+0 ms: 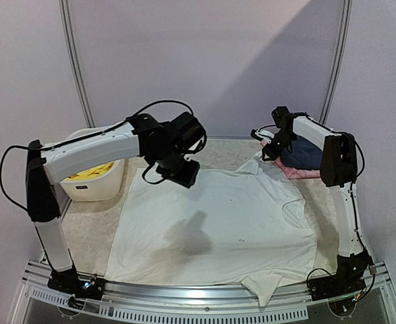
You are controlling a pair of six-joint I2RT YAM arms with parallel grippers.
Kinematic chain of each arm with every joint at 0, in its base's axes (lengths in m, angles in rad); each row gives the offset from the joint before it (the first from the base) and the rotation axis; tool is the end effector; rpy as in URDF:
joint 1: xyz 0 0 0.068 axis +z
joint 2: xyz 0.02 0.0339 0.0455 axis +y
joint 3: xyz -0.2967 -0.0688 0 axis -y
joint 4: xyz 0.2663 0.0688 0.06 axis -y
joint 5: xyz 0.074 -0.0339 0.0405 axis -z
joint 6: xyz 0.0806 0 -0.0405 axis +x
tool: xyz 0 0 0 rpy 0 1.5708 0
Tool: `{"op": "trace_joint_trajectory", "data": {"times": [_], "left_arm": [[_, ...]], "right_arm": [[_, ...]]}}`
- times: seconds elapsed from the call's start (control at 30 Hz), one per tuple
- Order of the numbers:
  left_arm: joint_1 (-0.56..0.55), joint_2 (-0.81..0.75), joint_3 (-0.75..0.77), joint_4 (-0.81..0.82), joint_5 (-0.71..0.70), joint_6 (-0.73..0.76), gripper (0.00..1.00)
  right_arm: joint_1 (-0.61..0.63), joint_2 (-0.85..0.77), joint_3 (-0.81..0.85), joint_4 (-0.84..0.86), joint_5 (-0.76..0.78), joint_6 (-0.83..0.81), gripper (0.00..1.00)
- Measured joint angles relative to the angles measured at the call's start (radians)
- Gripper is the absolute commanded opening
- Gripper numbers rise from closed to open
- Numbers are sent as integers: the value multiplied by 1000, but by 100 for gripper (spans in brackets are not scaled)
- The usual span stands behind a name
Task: Fold and stack the mixed laundry pile
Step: Smooth out the flattened T-shirt at the center of the board.
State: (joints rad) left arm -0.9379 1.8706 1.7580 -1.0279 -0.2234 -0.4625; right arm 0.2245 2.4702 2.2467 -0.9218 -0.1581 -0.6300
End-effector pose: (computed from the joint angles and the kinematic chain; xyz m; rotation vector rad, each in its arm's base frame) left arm 0.2762 -0.3463 0.2880 0.5646 2.6080 -0.1468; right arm 0.5711 0.1434 0.1577 -1.1576 2.4314 0.0918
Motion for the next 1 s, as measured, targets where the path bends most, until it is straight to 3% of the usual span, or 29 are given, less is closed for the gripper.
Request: {"op": "trace_joint_trajectory", "data": {"times": [0.27,0.63,0.83,1.0], "left_arm": [[23,225,241,78,68,51,45],[42,249,212,119,133,43,45],[48,249,197,135,154,35,45],[60,249,197,160,178,27,45]], "right_arm": [[4,12,3,-97,-129,87,50],[15,29,3,-145,-255,185,50],[29,67,3,-143,-269,225,44],[32,72,3,-139,-270,254,27]]}}
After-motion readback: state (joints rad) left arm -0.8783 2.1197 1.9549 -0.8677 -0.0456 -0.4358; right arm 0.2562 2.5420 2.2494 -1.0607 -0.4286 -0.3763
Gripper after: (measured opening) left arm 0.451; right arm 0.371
